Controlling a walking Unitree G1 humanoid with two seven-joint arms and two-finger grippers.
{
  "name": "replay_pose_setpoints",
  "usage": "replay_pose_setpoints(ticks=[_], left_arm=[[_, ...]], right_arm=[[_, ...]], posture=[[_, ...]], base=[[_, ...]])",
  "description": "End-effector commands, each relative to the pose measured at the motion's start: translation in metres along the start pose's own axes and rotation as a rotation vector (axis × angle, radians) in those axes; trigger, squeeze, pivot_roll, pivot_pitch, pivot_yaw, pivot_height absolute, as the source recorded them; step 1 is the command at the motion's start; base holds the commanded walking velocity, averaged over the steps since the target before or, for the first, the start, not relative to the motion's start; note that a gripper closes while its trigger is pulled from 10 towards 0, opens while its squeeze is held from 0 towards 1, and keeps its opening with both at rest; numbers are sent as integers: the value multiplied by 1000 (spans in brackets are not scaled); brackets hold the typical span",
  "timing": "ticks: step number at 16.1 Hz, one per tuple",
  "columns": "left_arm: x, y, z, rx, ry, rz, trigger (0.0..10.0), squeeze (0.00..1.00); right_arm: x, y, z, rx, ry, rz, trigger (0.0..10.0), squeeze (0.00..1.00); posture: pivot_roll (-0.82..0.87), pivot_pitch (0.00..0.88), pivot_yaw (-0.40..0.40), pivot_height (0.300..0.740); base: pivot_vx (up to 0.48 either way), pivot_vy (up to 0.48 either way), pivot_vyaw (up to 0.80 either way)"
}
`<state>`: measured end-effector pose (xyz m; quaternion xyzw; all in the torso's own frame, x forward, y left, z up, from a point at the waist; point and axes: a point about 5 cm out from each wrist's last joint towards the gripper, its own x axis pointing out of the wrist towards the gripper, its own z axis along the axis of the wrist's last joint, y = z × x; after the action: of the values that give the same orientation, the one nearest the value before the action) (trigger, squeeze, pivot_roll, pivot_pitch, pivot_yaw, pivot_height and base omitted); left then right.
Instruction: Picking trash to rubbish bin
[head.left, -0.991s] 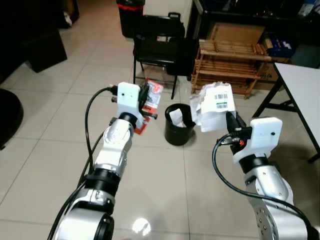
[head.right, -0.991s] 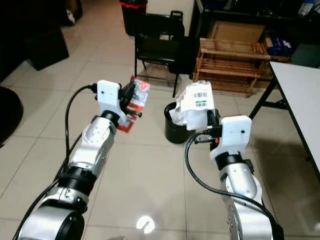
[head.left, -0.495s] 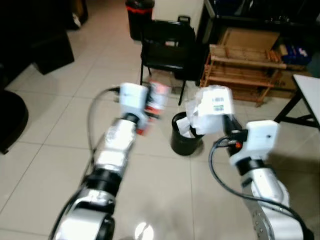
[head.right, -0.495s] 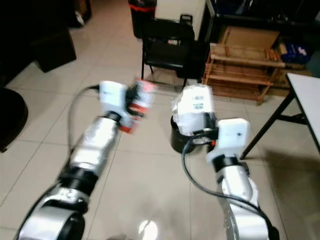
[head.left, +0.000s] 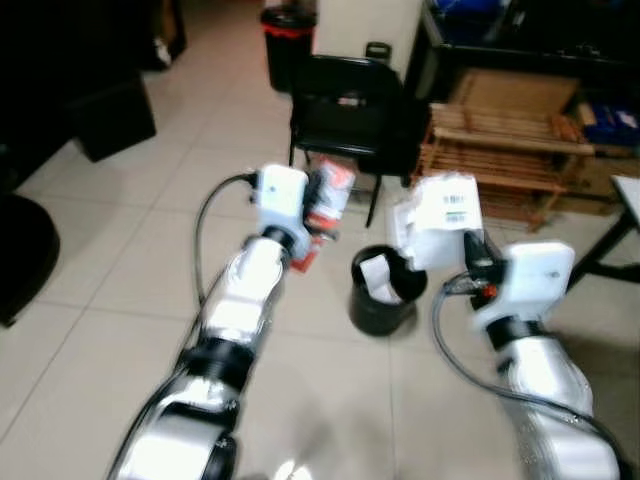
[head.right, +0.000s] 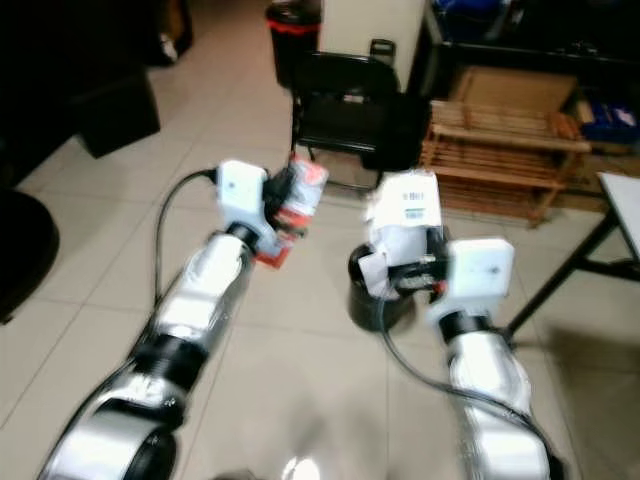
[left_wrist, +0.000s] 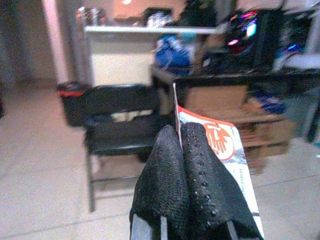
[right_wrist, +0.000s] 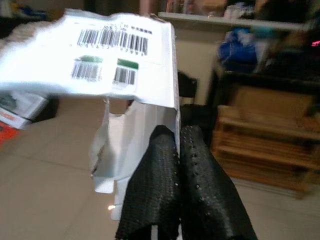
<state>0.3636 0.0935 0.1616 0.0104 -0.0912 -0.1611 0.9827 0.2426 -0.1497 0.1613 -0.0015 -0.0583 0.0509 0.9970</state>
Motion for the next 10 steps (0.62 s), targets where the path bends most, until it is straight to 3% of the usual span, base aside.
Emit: replay_pose_setpoints(ticks=[1, 6, 10], left_arm=[[3, -11, 1, -7, 0, -36, 10000, 0], [3, -12, 1, -6, -1, -36, 10000, 0], [4, -12, 1, -7, -1, -35, 10000, 0]], right_arm=[[-1, -9, 3, -21, -3, -29, 10000, 0], [-1, -9, 3, -24, -1, -28, 10000, 0], [-1, -9, 4, -26, -9, -22, 10000, 0]], posture=[[79, 80, -26, 740], [77, 76, -28, 740], [77, 76, -28, 740]], base=[[442, 0, -775], [442, 0, -736], [442, 0, 0]])
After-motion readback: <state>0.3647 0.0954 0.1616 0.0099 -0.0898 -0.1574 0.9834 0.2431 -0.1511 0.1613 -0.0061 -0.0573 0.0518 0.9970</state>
